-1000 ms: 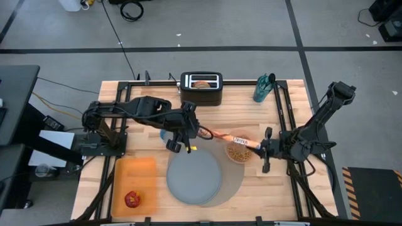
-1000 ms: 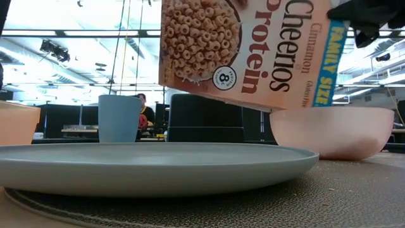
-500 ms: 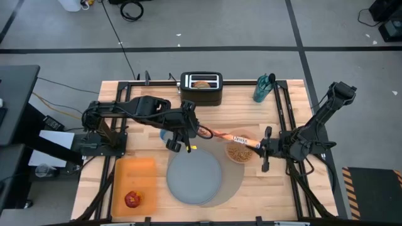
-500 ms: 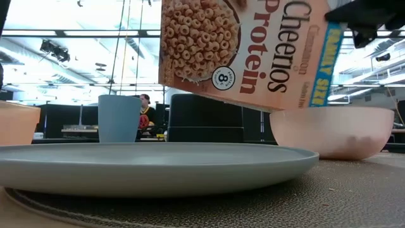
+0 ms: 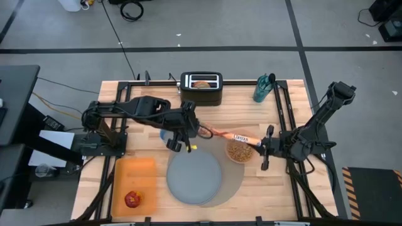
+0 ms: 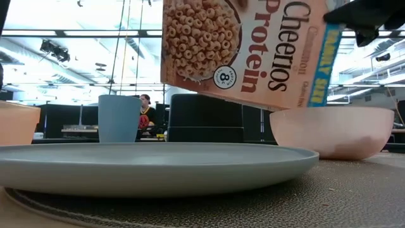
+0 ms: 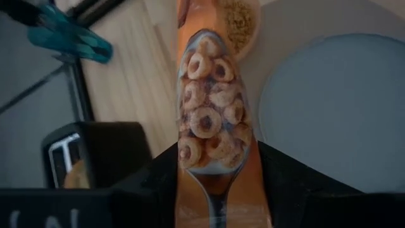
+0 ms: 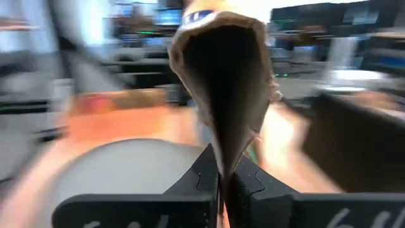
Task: Arrange a breakfast setting
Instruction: Pour the cereal from the yellow cereal box into the orange bowl
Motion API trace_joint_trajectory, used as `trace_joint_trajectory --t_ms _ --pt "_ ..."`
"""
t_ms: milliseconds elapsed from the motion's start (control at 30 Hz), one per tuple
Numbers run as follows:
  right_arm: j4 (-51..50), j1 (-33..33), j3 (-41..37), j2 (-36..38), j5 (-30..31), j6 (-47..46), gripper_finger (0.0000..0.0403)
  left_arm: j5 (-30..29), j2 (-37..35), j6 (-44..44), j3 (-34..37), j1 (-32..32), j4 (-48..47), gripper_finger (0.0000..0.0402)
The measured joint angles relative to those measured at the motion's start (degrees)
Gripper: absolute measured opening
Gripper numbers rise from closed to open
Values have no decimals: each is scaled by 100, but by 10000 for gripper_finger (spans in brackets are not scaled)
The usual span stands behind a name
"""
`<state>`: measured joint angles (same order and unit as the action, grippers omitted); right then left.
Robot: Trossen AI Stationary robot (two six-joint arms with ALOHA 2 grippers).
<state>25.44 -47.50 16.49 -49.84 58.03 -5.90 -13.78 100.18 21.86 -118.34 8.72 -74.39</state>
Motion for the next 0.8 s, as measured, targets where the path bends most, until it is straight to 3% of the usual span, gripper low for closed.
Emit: trace_joint_trajectory --t_ms 33,100,200,300,367,467,567,633,667,733,767,800 --pt "29 17 3 -3 -135 30 14 27 2 2 2 1 -11 181" --pt "-59 -10 2 -1 304 -29 14 -50 2 -27 0 24 35 181" --pt "-47 -28 4 2 -134 22 14 32 2 -2 -37 12 22 181" --pt "-118 -107 4 4 607 33 14 -31 2 -21 -41 14 68 181" --pt "-24 -108 4 4 58 153 14 81 2 -30 -50 12 34 181" --pt "-126 -121 7 1 626 55 13 -17 7 -36 -50 19 58 181" --pt "-75 -94 7 -1 -50 124 12 101 8 -25 -50 9 31 181" --pt "-166 -125 7 0 686 50 12 -4 11 -45 -50 22 66 181" --pt "-181 -143 4 4 718 4 12 -24 11 -28 -53 19 95 181" --pt "-28 -106 6 -8 -139 108 12 92 11 -13 -55 14 39 181" --pt "-26 -80 7 -12 -142 164 12 104 11 -17 -55 21 29 181" --pt "-81 -89 7 -9 231 141 12 56 11 -34 -55 31 43 181"
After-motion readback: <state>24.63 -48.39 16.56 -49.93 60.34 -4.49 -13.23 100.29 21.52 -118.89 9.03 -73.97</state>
